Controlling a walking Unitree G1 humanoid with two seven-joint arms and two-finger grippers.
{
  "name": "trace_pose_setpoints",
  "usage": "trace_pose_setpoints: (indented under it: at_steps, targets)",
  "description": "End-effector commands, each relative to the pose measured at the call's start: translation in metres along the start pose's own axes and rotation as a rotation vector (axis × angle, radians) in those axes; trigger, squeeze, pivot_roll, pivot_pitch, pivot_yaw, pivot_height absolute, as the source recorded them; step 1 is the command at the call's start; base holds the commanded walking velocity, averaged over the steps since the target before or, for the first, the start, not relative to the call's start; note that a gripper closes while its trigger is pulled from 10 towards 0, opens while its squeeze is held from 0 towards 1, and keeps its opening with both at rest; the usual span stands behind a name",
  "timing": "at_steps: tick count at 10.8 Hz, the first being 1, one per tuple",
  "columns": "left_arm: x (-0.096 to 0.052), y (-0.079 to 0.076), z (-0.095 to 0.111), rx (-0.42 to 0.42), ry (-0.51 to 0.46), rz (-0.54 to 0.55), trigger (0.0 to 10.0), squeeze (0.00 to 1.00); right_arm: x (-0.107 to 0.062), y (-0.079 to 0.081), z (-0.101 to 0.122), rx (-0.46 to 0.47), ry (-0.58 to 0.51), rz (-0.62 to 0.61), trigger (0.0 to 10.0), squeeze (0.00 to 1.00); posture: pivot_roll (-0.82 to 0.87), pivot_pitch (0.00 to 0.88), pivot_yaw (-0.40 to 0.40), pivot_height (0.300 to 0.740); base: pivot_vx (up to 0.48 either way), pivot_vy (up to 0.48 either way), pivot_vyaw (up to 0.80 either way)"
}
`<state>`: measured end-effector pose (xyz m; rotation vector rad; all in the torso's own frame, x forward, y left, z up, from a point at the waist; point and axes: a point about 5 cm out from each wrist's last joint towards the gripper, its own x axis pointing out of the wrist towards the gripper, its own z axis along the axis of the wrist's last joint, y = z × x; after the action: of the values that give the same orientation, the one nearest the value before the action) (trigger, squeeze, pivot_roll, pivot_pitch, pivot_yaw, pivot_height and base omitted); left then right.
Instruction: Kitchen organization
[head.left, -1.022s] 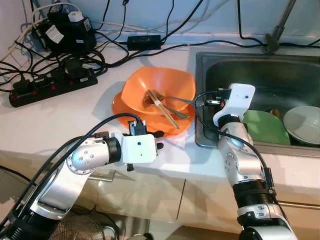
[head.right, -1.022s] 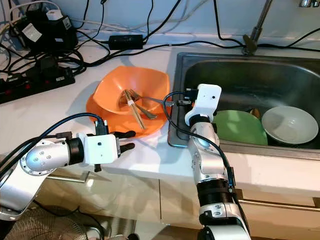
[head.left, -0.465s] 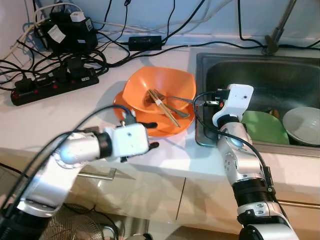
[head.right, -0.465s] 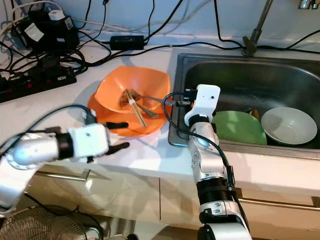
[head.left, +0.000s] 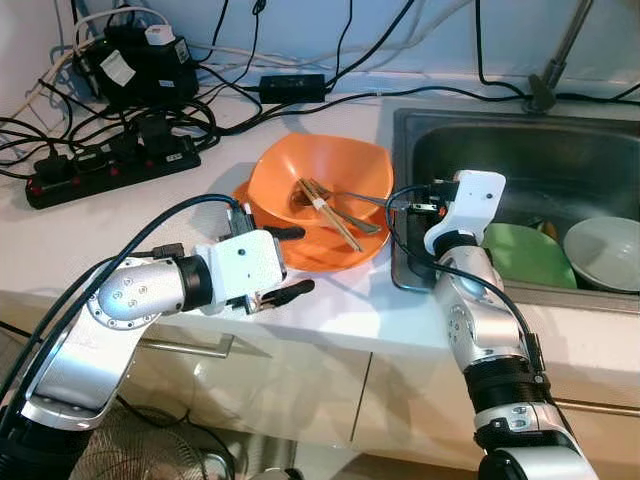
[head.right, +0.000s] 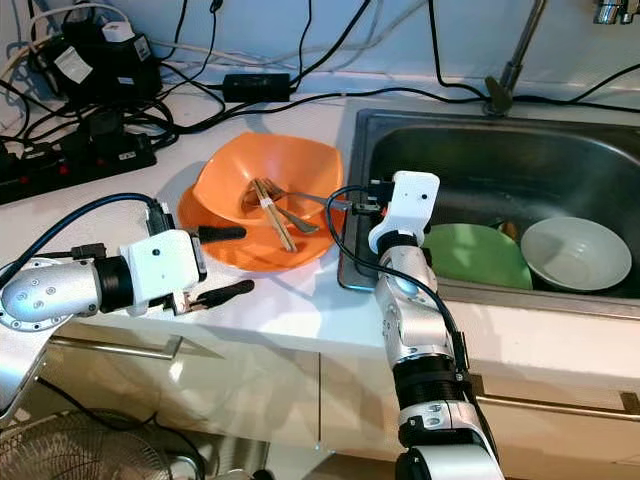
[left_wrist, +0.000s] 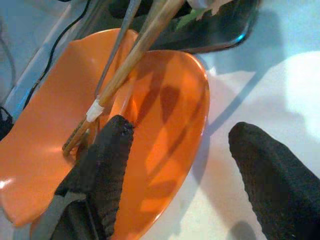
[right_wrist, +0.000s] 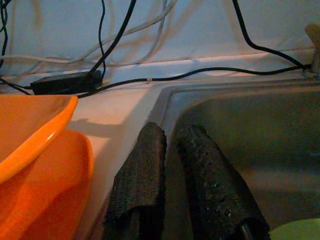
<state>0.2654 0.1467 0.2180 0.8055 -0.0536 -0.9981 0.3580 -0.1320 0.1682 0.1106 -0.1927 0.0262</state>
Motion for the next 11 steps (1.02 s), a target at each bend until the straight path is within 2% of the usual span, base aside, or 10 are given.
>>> trace_pose_setpoints:
  at_steps: [1, 2, 4, 7, 8, 9, 10, 11]
  targets:
    - [-0.005, 0.006, 0.003, 0.009, -0.002, 0.031, 10.0, 0.84, 0.001, -0.001, 0.000, 0.013, 0.000, -0.006, 10.0, 0.00, 0.25, 0.095, 0.036, 0.740, 0.000, 0.000, 0.00]
    - [-0.013, 0.011, -0.002, -0.028, 0.010, 0.066, 10.0, 0.00, 0.001, -0.001, 0.000, 0.013, -0.001, -0.005, 10.0, 0.00, 0.25, 0.095, 0.037, 0.740, 0.000, 0.000, 0.00]
    - [-0.037, 0.022, -0.011, -0.094, 0.050, 0.147, 10.0, 0.00, 0.001, -0.003, -0.001, 0.011, 0.000, -0.009, 10.0, 0.00, 0.26, 0.097, 0.028, 0.740, 0.000, 0.000, 0.00]
    - [-0.070, 0.041, -0.024, -0.138, 0.111, 0.297, 10.0, 0.00, 0.000, -0.004, -0.002, 0.007, 0.003, -0.008, 10.0, 0.00, 0.26, 0.096, 0.022, 0.740, 0.000, 0.000, 0.00]
    - [-0.082, 0.053, -0.033, -0.138, 0.137, 0.428, 10.0, 0.00, 0.000, -0.006, -0.002, 0.005, 0.006, -0.010, 10.0, 0.00, 0.26, 0.094, 0.022, 0.740, 0.000, 0.000, 0.00]
    - [-0.089, 0.066, -0.042, -0.166, 0.126, 0.630, 10.0, 0.00, -0.001, -0.009, -0.002, 0.002, 0.004, -0.018, 10.0, 0.00, 0.25, 0.088, 0.021, 0.740, 0.000, 0.000, 0.00]
    - [-0.091, 0.071, -0.050, -0.216, 0.097, 0.810, 10.0, 0.00, -0.001, -0.012, 0.000, -0.001, -0.004, -0.030, 10.0, 0.00, 0.25, 0.082, 0.019, 0.740, 0.000, 0.000, 0.00]
    - [-0.084, 0.069, -0.057, -0.281, 0.054, 0.963, 10.0, 0.00, 0.000, -0.015, 0.004, -0.001, -0.024, -0.037, 10.0, 0.00, 0.25, 0.081, 0.017, 0.740, 0.000, 0.000, 0.00]
